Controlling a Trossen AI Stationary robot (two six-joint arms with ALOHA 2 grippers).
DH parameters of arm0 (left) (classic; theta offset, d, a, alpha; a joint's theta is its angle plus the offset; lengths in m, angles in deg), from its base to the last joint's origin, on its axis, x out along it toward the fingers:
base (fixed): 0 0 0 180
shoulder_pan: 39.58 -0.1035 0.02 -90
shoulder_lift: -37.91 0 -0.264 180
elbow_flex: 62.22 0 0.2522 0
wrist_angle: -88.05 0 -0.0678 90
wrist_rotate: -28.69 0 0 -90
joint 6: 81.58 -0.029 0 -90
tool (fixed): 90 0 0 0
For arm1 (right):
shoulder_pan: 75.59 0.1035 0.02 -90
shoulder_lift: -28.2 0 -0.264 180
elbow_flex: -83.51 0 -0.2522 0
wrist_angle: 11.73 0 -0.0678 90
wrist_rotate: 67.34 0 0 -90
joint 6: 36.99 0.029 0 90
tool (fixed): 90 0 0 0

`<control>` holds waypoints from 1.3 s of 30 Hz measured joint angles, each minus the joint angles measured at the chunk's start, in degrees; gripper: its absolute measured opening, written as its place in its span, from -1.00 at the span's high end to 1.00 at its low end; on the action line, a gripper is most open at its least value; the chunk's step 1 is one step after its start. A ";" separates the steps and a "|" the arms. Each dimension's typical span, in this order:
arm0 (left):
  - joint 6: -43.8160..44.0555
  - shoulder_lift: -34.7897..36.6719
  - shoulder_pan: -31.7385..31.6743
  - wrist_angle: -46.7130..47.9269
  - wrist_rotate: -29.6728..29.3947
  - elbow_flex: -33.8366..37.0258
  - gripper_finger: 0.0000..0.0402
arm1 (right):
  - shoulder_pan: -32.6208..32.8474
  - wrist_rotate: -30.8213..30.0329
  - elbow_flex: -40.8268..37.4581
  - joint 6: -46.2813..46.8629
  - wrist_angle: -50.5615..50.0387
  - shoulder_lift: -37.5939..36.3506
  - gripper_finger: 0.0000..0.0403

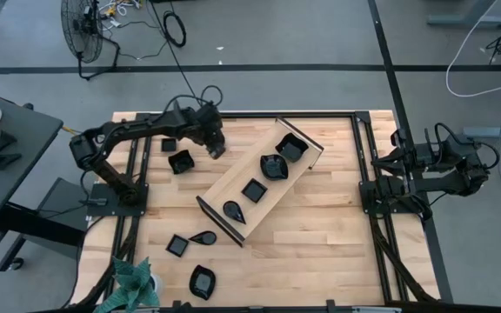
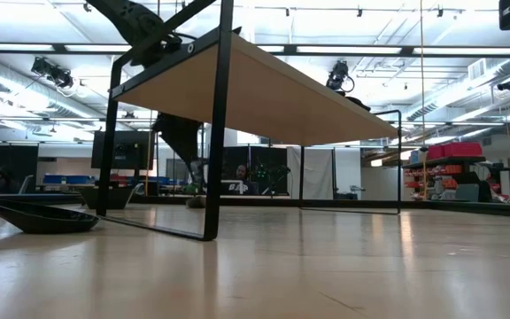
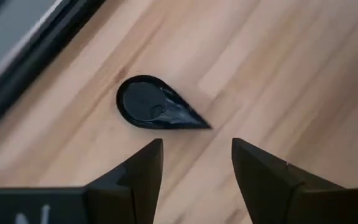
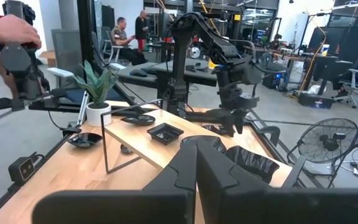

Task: Pick & Place Mini shaped plates
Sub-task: Stack the black teardrop shaped plate on top of the black teardrop shaped plate on the shelf

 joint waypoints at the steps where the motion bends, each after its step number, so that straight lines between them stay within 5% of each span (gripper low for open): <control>1: -3.14 0.00 0.04 0.57 -1.07 0.00 0.03 | 0.02 0.00 0.00 0.00 0.00 0.00 0.95; 7: -18.65 0.00 0.11 3.35 -7.20 0.00 0.03 | 0.02 0.00 0.00 0.00 0.00 -0.02 0.95; 15: -46.79 -0.02 2.98 8.33 -6.94 0.00 0.03 | 0.00 0.00 0.00 0.00 0.00 0.00 0.95; 24: -76.42 -0.10 3.67 6.04 0.71 0.00 0.03 | 0.00 0.00 0.00 0.00 0.00 0.00 0.95; 39: -79.88 -7.06 1.21 1.90 -3.24 0.02 0.03 | 0.00 0.00 0.04 0.00 0.01 -0.02 0.95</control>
